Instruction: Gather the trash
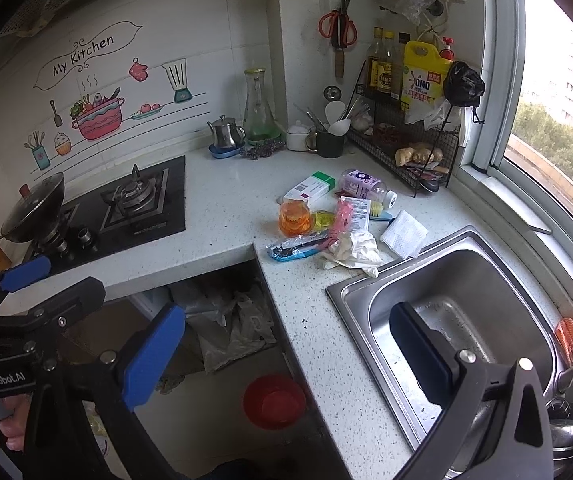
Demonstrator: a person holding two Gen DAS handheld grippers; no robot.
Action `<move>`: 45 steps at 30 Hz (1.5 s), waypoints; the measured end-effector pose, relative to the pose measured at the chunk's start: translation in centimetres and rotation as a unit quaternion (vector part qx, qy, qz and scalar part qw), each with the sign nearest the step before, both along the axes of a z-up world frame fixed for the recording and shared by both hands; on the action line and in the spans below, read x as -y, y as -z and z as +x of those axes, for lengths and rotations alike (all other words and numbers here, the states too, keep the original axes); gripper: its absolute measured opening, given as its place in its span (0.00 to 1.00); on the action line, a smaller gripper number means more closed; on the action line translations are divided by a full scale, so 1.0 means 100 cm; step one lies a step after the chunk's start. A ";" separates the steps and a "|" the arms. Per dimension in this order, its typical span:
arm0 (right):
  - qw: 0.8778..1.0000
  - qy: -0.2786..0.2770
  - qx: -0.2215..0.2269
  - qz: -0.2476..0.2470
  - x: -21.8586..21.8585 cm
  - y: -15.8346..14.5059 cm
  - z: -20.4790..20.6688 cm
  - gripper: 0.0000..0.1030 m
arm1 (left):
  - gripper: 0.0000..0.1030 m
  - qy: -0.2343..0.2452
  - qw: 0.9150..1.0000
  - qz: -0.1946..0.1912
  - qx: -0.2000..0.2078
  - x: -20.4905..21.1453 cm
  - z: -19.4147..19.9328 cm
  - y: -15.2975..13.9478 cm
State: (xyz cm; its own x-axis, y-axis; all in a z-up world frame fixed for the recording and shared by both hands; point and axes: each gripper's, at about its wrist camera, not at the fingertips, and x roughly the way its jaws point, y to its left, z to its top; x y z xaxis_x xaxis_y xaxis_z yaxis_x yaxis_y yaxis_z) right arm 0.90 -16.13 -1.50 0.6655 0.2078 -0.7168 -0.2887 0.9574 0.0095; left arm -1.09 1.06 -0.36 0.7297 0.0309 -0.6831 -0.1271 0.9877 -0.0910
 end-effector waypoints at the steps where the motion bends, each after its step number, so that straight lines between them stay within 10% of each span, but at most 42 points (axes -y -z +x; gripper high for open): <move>1: 1.000 0.001 -0.001 0.001 0.000 0.000 0.002 0.99 | 1.00 0.002 1.000 0.000 0.000 0.001 0.002 0.000; 20: 0.997 0.065 -0.045 0.007 0.001 0.032 0.104 0.99 | 1.00 0.098 0.993 0.015 -0.055 -0.030 0.152 0.026; 35: 0.963 0.236 -0.128 0.014 0.018 0.080 0.216 0.99 | 1.00 0.305 0.934 0.042 -0.179 -0.006 0.343 0.104; 45: 0.931 0.315 -0.185 0.009 0.033 0.118 0.234 1.00 | 1.00 0.379 0.891 0.087 -0.234 0.028 0.395 0.177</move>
